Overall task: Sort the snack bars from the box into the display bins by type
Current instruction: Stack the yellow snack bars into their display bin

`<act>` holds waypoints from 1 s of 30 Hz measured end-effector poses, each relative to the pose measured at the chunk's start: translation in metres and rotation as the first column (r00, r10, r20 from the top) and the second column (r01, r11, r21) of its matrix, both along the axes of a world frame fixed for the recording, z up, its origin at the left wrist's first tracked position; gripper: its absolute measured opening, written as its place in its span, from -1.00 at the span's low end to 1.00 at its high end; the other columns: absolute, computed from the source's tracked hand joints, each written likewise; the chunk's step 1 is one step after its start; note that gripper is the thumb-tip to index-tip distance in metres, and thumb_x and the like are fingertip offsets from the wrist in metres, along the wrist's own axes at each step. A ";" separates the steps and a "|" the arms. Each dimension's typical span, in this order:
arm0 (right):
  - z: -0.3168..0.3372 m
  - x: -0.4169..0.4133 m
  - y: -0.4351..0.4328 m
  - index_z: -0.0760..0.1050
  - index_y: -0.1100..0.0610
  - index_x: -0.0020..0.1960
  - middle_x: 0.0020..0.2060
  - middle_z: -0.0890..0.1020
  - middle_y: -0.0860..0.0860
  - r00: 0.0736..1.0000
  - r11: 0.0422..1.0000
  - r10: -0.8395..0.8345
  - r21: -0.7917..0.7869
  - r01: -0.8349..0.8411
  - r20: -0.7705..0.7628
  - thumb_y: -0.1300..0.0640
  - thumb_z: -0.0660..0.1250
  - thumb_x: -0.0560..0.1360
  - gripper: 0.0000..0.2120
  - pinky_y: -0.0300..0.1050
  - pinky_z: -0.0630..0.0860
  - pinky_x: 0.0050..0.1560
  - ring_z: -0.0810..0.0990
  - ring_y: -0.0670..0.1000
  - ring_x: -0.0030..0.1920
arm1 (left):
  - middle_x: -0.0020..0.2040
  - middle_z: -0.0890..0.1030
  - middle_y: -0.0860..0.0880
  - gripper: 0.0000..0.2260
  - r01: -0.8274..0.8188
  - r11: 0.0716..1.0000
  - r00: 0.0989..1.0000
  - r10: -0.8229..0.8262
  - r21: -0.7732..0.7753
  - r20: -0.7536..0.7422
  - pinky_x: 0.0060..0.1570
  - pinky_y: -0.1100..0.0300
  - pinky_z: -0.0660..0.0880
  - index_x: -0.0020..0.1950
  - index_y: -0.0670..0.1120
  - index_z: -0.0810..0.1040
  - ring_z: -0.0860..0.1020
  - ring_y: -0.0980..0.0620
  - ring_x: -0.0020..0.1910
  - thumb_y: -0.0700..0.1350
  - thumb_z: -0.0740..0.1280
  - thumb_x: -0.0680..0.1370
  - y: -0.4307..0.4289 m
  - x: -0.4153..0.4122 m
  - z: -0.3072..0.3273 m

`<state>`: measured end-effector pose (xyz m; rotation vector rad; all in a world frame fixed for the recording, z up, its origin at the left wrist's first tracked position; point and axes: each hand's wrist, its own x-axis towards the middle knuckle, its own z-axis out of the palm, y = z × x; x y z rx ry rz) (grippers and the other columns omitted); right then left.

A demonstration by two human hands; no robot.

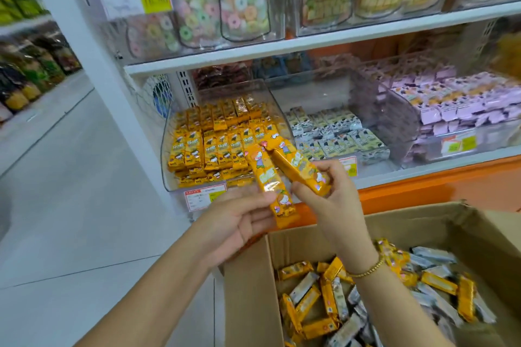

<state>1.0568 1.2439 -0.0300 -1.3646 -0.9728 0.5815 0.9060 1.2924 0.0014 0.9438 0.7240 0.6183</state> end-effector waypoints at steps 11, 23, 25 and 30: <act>0.019 -0.038 0.038 0.34 0.08 0.41 0.13 0.40 -0.02 0.731 0.976 0.195 -0.206 -0.077 0.654 -0.09 0.48 0.35 -0.29 -0.26 0.34 0.08 0.43 -0.03 0.18 | 0.07 0.67 -0.14 -0.70 -0.121 0.986 0.991 0.127 0.119 -0.043 -0.02 0.20 0.60 0.19 -0.17 0.54 0.66 0.01 -0.05 -0.13 0.33 0.47 0.034 -0.029 0.000; 0.027 -0.069 0.175 0.37 0.17 -0.30 -0.06 0.56 0.12 0.567 0.809 0.428 -0.578 0.107 0.704 -0.30 0.30 0.44 -0.48 -0.05 0.40 0.06 0.49 0.13 0.15 | 0.09 0.62 0.02 -0.80 0.340 0.436 0.486 0.677 0.833 -0.553 0.01 0.22 0.41 0.14 -0.04 0.60 0.53 0.05 0.08 -0.11 0.30 0.54 0.059 -0.060 -0.025; 0.024 -0.070 0.172 0.38 0.19 -0.32 -0.24 0.50 0.09 0.648 0.827 0.424 -0.562 0.009 0.633 -0.29 0.26 0.48 -0.47 -0.05 0.39 -0.05 0.50 0.12 0.06 | 0.09 0.62 0.01 -0.80 0.359 0.413 0.499 0.673 0.837 -0.547 0.02 0.21 0.40 0.14 -0.05 0.60 0.53 0.04 0.09 -0.12 0.30 0.54 0.058 -0.062 -0.026; 0.024 -0.048 0.132 0.54 0.23 0.16 -0.05 0.61 0.13 0.771 0.951 0.287 -0.265 -0.158 0.569 -0.03 0.27 0.56 -0.65 -0.07 0.48 -0.04 0.55 0.04 -0.04 | 0.08 0.62 -0.03 -0.81 0.366 0.346 0.537 0.680 0.864 -0.500 0.05 0.13 0.45 0.13 -0.11 0.60 0.55 -0.01 0.09 -0.14 0.30 0.55 0.052 -0.059 -0.031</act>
